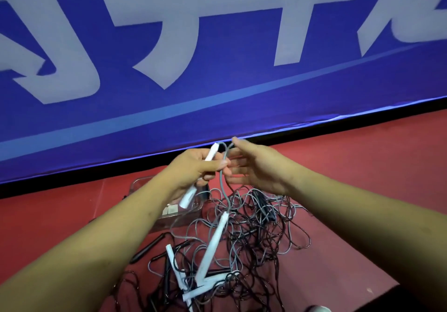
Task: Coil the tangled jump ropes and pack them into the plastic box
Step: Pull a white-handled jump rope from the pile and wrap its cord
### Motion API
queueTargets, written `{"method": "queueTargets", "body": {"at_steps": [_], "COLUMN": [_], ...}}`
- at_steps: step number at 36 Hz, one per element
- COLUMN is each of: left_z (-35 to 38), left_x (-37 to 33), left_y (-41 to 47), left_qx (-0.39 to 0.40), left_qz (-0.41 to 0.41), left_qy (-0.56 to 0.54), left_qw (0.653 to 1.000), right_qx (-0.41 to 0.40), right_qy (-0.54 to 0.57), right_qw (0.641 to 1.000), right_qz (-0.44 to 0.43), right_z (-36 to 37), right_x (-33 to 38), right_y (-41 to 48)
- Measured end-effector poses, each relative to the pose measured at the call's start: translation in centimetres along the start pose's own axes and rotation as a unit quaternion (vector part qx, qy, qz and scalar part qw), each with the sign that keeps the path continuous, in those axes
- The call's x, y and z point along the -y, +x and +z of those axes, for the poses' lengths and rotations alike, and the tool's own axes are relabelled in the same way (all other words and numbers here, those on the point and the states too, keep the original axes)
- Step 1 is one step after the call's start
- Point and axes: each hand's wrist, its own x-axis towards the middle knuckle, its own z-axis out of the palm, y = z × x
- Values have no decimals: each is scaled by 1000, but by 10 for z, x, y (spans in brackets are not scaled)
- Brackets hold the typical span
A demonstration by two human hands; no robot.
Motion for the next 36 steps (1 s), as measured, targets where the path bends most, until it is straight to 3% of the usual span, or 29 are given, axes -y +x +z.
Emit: {"method": "queueTargets", "body": {"at_steps": [8,12,19,25,28,30,32,36], "left_z": [-1,-9,-24,-26,-29,-29,-27,-18], "left_x": [2,2,-2,5,5,3,-1,-5], "left_y": [-5,-12,-11,-18,-18,-21,-26,-28], "left_qx": [30,87,97,123,83,62,52,83], "left_qz": [-42,-29,25,-42,-28,-26,-22,-48], "left_qy": [48,220,338,269,312,316,300,192], "left_qw": [998,971,936,954,946,946,952,977], "right_qx": [-90,-109,-156,-230,-229,-221,-212,-209], "right_qy": [-133,-13,173,252,138,-75,-230,-282], "right_qw": [983,989,969,938,963,972,950,933], "right_qz": [-92,-104,-83,-60,-26,6,12,-75], "right_z": [6,5,3,-19,-30,-40,-43,-28], "right_x": [-4,8,16,11,4,0,0,6], "right_y": [5,1,-1,4,2,-4,-6,2]}}
